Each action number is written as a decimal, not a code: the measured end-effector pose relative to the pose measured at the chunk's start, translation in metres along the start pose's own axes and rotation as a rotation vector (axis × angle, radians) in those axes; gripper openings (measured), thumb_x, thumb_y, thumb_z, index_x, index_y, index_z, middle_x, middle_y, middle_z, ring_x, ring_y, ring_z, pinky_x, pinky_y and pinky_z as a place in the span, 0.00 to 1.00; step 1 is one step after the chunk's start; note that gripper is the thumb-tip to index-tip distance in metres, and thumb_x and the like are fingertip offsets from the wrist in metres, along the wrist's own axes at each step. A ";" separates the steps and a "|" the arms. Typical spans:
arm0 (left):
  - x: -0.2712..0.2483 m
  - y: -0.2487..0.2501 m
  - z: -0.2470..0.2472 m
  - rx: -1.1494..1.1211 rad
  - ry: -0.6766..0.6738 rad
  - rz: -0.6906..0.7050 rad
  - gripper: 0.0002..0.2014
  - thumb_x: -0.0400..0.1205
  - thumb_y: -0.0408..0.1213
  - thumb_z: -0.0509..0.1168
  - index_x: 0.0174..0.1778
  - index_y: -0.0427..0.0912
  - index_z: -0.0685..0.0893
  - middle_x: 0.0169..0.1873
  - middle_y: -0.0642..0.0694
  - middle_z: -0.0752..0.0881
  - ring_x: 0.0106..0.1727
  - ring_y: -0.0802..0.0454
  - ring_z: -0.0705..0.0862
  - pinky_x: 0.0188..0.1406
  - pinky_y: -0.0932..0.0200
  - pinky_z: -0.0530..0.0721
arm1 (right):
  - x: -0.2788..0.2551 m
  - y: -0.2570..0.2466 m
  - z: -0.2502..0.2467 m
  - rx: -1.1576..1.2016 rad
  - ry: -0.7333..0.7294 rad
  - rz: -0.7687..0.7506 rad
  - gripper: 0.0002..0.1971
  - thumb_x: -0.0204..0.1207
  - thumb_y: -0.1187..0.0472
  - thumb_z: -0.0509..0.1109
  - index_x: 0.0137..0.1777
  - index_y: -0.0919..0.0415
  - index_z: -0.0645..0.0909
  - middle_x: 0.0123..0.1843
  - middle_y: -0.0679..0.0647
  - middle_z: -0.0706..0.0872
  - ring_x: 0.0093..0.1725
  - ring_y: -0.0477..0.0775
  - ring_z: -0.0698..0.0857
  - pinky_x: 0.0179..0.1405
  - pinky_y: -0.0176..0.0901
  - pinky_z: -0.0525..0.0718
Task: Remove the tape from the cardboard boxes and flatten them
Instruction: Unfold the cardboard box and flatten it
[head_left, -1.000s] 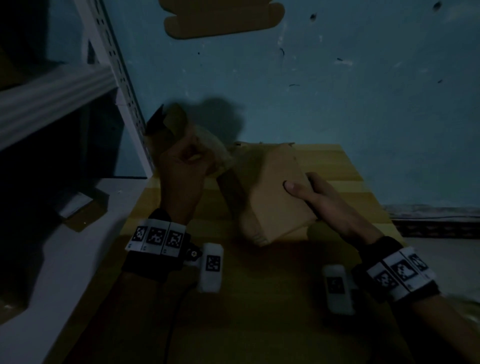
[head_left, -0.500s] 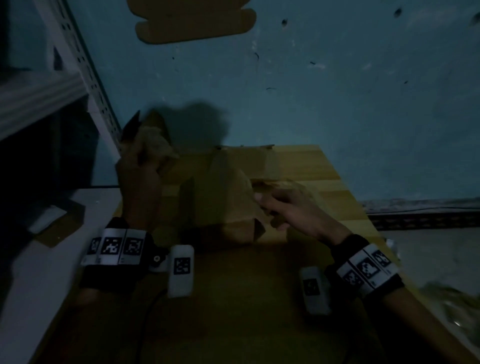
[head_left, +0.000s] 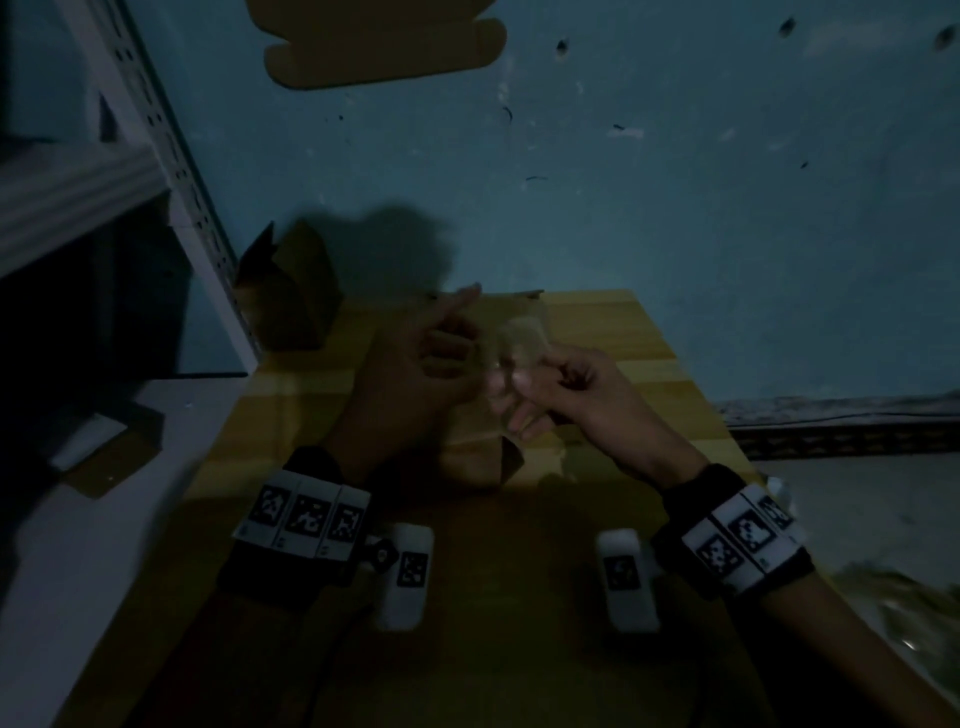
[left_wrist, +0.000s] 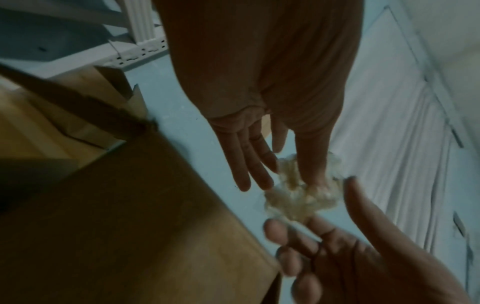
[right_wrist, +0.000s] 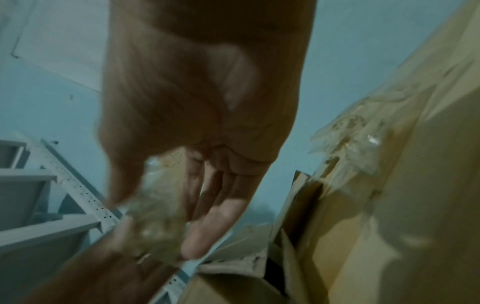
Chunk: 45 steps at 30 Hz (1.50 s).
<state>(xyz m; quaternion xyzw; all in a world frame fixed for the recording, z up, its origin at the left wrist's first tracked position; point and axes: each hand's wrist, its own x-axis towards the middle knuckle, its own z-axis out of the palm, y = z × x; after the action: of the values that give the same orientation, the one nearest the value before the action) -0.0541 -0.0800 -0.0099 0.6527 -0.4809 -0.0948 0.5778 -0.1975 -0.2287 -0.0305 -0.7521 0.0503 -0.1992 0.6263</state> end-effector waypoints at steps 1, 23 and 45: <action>0.000 -0.003 0.001 0.047 -0.018 -0.002 0.38 0.69 0.29 0.81 0.74 0.53 0.77 0.58 0.49 0.86 0.55 0.56 0.87 0.51 0.61 0.89 | 0.000 0.000 0.001 0.018 0.017 -0.024 0.07 0.79 0.54 0.76 0.51 0.57 0.89 0.44 0.54 0.94 0.39 0.52 0.90 0.42 0.45 0.91; -0.001 -0.002 -0.023 -0.060 0.153 -0.136 0.22 0.78 0.30 0.73 0.67 0.42 0.78 0.52 0.51 0.88 0.52 0.63 0.88 0.56 0.60 0.88 | -0.008 0.024 -0.074 -0.970 0.649 0.143 0.17 0.68 0.78 0.75 0.46 0.53 0.91 0.48 0.55 0.94 0.47 0.57 0.92 0.47 0.43 0.85; -0.004 -0.009 -0.023 -0.141 0.203 -0.239 0.17 0.82 0.32 0.70 0.66 0.42 0.77 0.50 0.43 0.89 0.52 0.49 0.91 0.49 0.53 0.91 | -0.009 0.031 -0.066 -0.882 0.613 0.351 0.20 0.64 0.67 0.86 0.56 0.63 0.86 0.45 0.64 0.90 0.40 0.60 0.86 0.27 0.39 0.73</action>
<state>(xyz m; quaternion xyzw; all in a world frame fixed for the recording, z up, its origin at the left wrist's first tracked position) -0.0355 -0.0627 -0.0119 0.6692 -0.3309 -0.1299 0.6525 -0.2238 -0.2929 -0.0535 -0.8308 0.4324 -0.2615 0.2334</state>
